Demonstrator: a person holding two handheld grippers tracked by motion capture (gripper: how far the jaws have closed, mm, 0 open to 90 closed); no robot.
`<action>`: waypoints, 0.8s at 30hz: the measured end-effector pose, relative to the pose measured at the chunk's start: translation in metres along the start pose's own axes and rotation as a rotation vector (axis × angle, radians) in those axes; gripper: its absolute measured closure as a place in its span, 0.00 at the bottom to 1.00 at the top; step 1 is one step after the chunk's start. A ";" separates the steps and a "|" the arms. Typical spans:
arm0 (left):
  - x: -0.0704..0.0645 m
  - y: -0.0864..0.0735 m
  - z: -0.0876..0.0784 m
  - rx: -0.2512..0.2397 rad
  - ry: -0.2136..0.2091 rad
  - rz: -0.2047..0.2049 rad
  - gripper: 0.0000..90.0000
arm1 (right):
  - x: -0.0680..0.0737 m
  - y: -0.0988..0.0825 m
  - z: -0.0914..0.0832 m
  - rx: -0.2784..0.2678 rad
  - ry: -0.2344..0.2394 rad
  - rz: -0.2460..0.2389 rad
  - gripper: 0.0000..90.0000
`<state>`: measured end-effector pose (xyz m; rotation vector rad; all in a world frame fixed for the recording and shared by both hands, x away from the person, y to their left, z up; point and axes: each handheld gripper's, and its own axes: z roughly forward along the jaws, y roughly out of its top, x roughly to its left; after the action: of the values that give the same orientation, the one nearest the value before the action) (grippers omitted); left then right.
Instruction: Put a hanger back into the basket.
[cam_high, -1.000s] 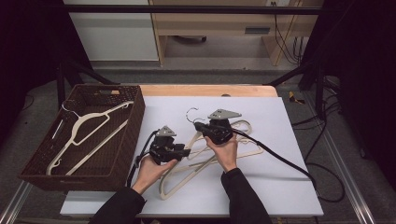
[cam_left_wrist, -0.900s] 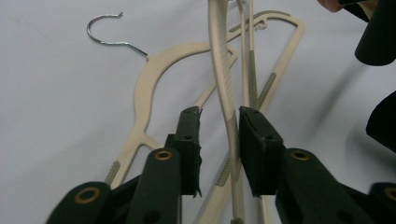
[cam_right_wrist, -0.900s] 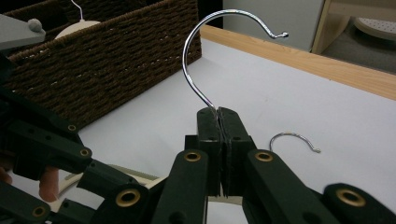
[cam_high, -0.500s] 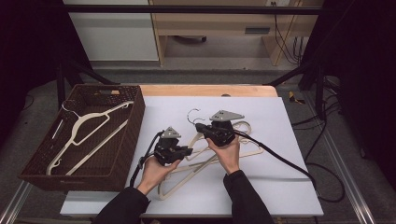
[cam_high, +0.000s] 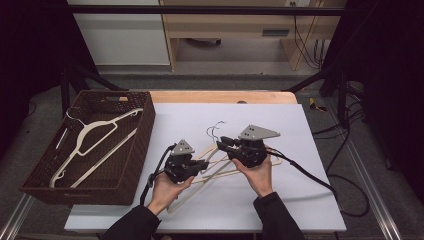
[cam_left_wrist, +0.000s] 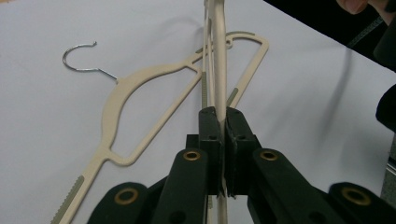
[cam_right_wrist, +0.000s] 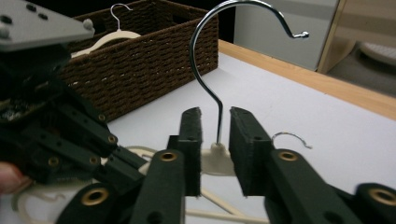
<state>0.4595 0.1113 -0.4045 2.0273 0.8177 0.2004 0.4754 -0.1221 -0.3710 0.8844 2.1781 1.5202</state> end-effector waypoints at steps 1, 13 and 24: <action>-0.001 0.000 -0.002 -0.003 0.002 0.005 0.97 | 0.002 0.000 -0.005 -0.007 0.001 -0.003 0.76; -0.001 0.002 -0.036 -0.082 0.008 0.008 0.97 | -0.013 -0.034 -0.062 -0.036 -0.034 0.046 0.36; 0.010 0.004 -0.078 -0.131 0.023 0.009 0.97 | -0.030 -0.052 -0.093 -0.046 -0.113 0.061 0.12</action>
<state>0.4348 0.1703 -0.3580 1.9092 0.7896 0.2756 0.4276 -0.2206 -0.3867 1.0049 2.0458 1.5041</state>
